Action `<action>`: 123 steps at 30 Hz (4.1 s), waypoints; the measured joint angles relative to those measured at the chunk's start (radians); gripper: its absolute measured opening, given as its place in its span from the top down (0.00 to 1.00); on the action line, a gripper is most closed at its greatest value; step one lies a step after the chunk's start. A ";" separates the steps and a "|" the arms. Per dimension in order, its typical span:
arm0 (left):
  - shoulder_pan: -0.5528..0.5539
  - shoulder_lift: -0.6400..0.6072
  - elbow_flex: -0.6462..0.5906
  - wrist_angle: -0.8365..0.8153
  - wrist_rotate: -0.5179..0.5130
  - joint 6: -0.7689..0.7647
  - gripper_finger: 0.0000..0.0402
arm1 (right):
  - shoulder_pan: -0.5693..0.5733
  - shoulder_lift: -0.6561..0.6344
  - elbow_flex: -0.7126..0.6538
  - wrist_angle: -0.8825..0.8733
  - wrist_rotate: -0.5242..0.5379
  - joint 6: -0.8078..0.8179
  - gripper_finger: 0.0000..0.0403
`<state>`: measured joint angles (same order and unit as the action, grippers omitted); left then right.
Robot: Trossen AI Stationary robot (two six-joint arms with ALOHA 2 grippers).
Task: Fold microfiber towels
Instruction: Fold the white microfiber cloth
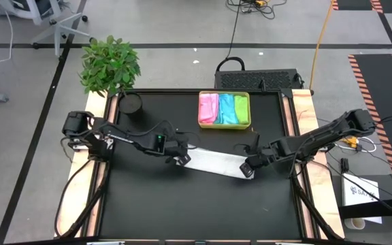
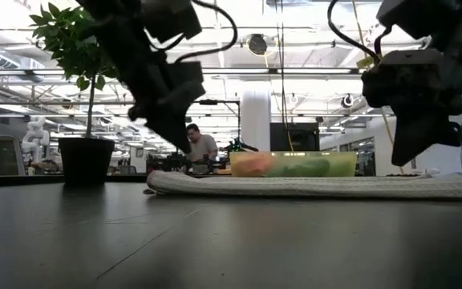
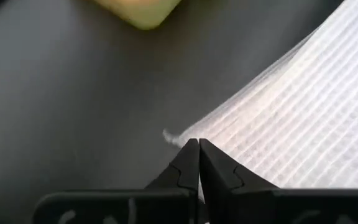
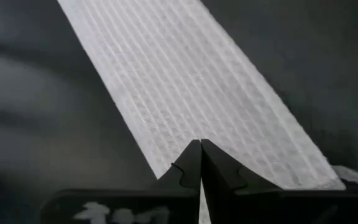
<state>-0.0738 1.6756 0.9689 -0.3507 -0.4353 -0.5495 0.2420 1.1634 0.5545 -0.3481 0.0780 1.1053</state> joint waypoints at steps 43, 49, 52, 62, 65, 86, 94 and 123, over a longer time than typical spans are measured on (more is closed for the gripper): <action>0.086 0.016 0.045 0.189 0.299 0.056 0.89 | 0.021 -0.037 0.002 0.060 0.060 0.007 1.00; 0.085 0.016 0.045 0.153 0.301 -0.025 0.90 | 0.021 -0.037 0.002 0.055 0.060 -0.008 1.00; 0.085 0.016 0.045 0.115 0.276 -0.118 0.90 | 0.021 -0.037 0.002 0.055 0.059 -0.016 1.00; 0.085 0.016 0.045 0.081 0.282 -0.180 0.90 | 0.021 -0.037 0.002 0.055 0.060 -0.018 1.00; 0.085 0.018 0.043 0.050 0.281 -0.177 0.90 | 0.022 -0.037 0.002 0.055 0.060 -0.019 1.00; -0.036 0.034 0.038 0.117 0.169 -0.033 0.90 | 0.022 -0.014 0.002 0.051 0.052 -0.004 1.00; -0.037 0.054 0.040 0.121 0.177 -0.008 0.90 | 0.031 0.065 0.002 0.134 0.049 0.007 1.00; -0.117 0.170 0.040 0.119 0.218 -0.081 0.90 | 0.076 0.114 0.004 -0.123 0.056 -0.097 1.00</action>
<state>-0.1908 1.8458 1.0088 -0.2317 -0.2175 -0.6308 0.3183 1.2778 0.5583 -0.4712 0.1341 1.0085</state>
